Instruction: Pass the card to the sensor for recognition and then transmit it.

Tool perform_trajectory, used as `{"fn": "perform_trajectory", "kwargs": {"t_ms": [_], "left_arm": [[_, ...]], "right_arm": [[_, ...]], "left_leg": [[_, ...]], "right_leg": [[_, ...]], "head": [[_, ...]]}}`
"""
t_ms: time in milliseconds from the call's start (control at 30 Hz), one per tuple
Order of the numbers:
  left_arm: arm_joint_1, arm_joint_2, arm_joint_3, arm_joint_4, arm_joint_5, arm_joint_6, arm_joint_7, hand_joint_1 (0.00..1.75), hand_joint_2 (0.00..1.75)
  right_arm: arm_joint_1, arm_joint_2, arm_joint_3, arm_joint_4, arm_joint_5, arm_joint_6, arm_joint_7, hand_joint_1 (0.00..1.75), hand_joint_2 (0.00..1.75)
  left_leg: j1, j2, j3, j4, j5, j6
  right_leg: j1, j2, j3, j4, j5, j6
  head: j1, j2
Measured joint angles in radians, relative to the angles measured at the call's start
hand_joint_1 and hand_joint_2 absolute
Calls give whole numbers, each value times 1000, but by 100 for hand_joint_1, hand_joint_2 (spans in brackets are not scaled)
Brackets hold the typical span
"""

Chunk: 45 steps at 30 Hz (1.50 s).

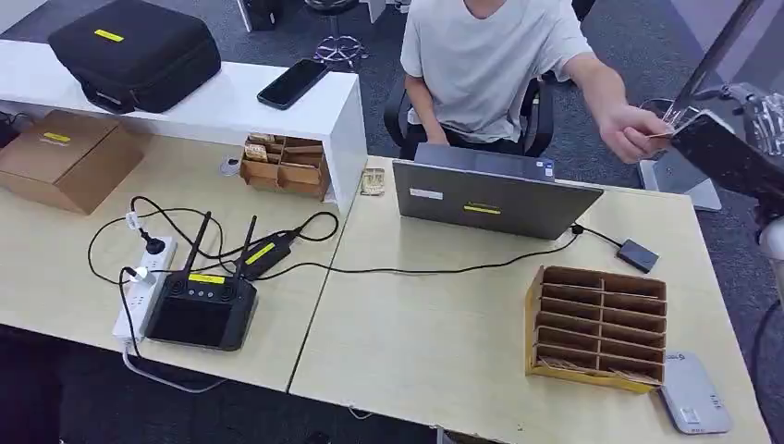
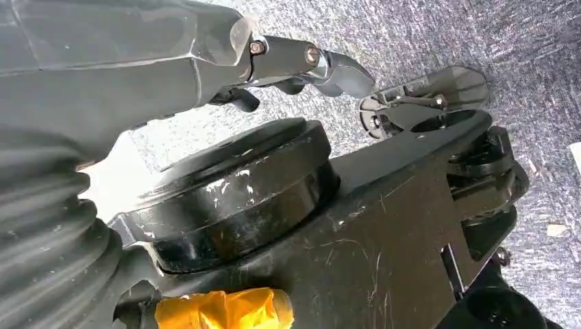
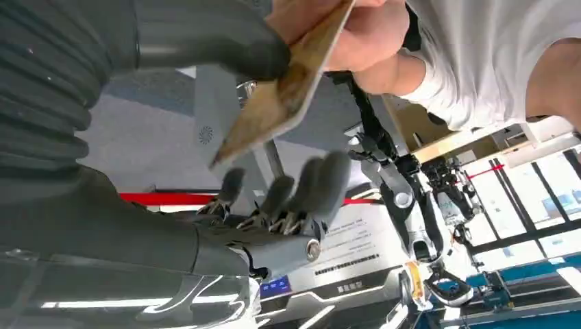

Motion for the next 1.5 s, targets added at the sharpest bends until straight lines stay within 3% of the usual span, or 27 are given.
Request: {"fn": "perform_trajectory", "kwargs": {"t_ms": [133,267,333,367,400,433,533,633,1267,1500], "left_arm": [[4,0,-1,0,-13,11,-49,0,175],[6,0,-24,0,-75,74,-155,0,175],[8,0,-37,0,-93,74,-200,0,175],[9,0,-44,0,-100,71,-212,0,0],[9,2,-51,0,-100,62,-216,0,0],[9,2,-55,0,-89,44,-216,0,175],[11,3,-53,0,-39,-20,-220,0,175],[15,4,-48,0,-18,-40,-228,0,175],[24,8,-2,4,16,-69,-218,0,175],[26,8,18,8,35,-72,-217,0,175]], "right_arm": [[3,-2,0,0,-17,0,0,175,175],[21,-31,0,-13,-38,-1,2,175,175],[41,-57,-3,-32,-57,0,-2,175,175],[50,-69,-5,-41,-65,0,-5,175,175],[58,-79,-8,-50,-69,2,-7,175,175],[63,-84,-10,-56,-69,6,-7,175,175],[66,-90,-10,-68,-69,11,-7,175,175],[66,-91,-10,-73,-69,12,-7,175,175],[161,-185,-59,-125,-106,-8,-12,175,175],[285,-253,-154,-191,-169,-41,-37,175,175]], "left_leg": [[0,0,6,1,0,0],[0,-1,5,2,1,0],[0,-2,4,2,1,0],[0,-2,3,2,1,0],[0,-2,3,2,1,0],[0,-1,3,2,1,0],[0,2,3,2,1,0],[0,1,3,2,1,0],[0,1,2,3,1,0],[0,-3,0,3,1,0]], "right_leg": [[0,0,-2,0,1,0],[0,-1,-2,0,2,0],[0,-2,-2,0,2,0],[0,-2,-2,0,2,0],[0,-1,-2,0,2,0],[0,0,-2,0,2,0],[0,2,-4,0,3,1],[0,2,-4,0,3,1],[0,2,-5,0,4,1],[0,-2,-5,0,3,1]], "head": [[0,0],[0,0],[0,0],[0,0],[0,0],[0,0],[0,0],[0,0],[0,0],[-1,0]]}}
